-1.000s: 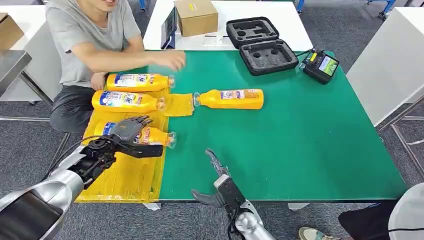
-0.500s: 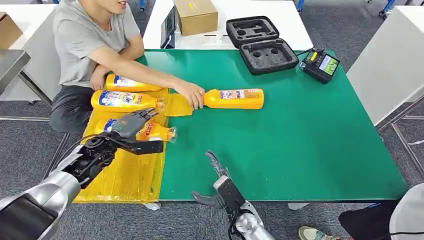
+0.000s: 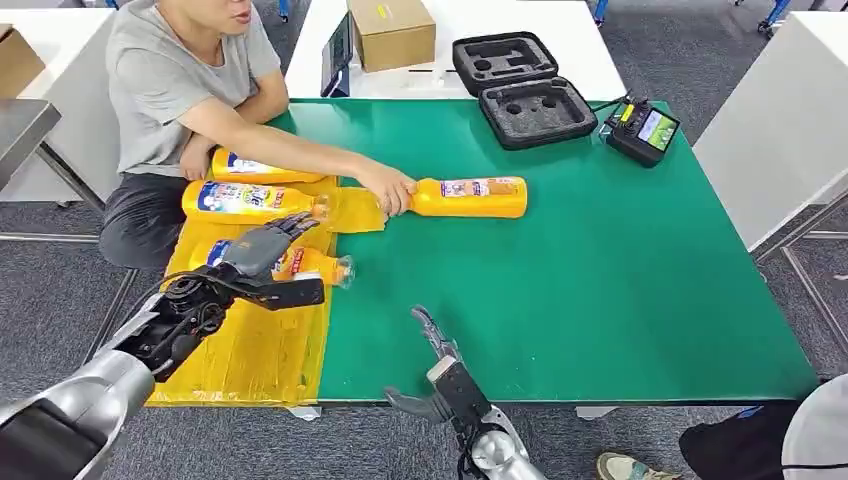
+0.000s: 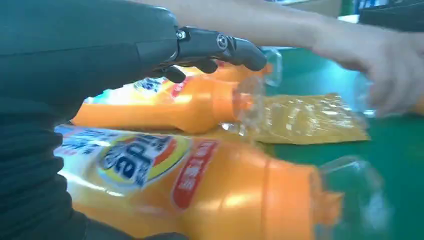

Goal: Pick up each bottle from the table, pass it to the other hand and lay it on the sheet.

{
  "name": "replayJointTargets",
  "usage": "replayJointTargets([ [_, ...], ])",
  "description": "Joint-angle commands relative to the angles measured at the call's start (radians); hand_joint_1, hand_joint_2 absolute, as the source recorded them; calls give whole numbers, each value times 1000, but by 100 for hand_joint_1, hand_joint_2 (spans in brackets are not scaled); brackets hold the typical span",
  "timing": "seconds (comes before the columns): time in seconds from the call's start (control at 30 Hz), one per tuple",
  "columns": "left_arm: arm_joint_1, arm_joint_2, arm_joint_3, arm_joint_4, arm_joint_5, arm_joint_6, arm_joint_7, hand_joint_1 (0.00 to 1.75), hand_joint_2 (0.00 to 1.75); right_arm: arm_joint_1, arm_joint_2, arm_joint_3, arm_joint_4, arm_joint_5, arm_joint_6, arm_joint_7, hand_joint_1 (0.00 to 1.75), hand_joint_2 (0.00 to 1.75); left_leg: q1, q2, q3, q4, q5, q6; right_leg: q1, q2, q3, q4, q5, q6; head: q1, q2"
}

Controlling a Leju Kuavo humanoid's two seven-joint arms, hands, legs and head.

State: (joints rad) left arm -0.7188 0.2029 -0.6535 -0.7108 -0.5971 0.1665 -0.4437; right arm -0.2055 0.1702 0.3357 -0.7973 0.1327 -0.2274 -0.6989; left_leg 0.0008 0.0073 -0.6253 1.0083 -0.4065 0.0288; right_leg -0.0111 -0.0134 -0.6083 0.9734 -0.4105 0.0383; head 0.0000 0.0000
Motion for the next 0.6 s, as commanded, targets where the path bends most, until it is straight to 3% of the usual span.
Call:
replayJointTargets([
  [0.03, 193, 214, 76, -526, 89, -161, 57, 0, 175, 0, -10, -52, 14, 6, -4, 1, 0, 175, 1, 5, 5, 0, -4, -2, 1, 7, 3, 0, -2, -2, 0, 0],
  [0.1, 231, 210, 121, -585, 201, -214, 3, 0, 175, 3, -11, -49, -9, 23, -23, 1, 0, 175, 1, 4, 2, 0, -2, -2, 1, 5, 0, 0, -1, -1, 0, 0],
  [0.13, 280, 247, 146, -686, 218, -233, 32, 0, 175, 1, -6, -53, -5, 29, -24, 1, 0, 175, 1, 4, 3, 1, -3, -2, 1, 6, 1, 0, -2, -2, 0, 0],
  [0.2, 317, 256, 175, -758, 256, -260, 46, 0, 175, 8, -6, -52, -29, 37, -21, 1, 0, 175, 1, 5, 0, 0, -2, -1, 0, 6, -2, 0, -1, -1, 0, 0],
  [0.3, 526, 204, 336, -969, 364, -326, 4, 0, 175, 103, -33, 20, -314, 85, -97, 1, 0, 175, 0, 6, 1, 0, -3, -1, 0, 7, -2, 0, -1, -1, 0, 0],
  [0.4, 723, 151, 421, -1024, 378, -237, -89, 0, 175, 182, -64, 72, -524, 145, -207, 1, 0, 175, -1, 6, 2, -2, -3, -1, -2, 8, -1, 0, -2, -1, 0, 0],
  [0.47, 832, 61, 450, -1030, 371, -191, -163, 0, 175, 229, -83, 76, -605, 169, -237, 1, 0, 175, -1, 8, 6, -2, -6, -2, -2, 10, 2, -1, -3, -1, 0, 0],
  [0.53, 864, -8, 446, -1036, 345, -153, -179, 0, 175, 249, -95, 72, -637, 178, -242, 1, 0, 175, -1, 8, 9, -3, -8, -4, -2, 10, 5, -2, -5, -2, 0, 0],
  [0.6, 864, -37, 435, -1043, 324, -136, -171, 0, 175, 255, -101, 67, -651, 186, -251, 1, 0, 175, -1, 5, 3, -2, -7, -3, -1, 6, -1, -2, -6, -3, 0, 0],
])
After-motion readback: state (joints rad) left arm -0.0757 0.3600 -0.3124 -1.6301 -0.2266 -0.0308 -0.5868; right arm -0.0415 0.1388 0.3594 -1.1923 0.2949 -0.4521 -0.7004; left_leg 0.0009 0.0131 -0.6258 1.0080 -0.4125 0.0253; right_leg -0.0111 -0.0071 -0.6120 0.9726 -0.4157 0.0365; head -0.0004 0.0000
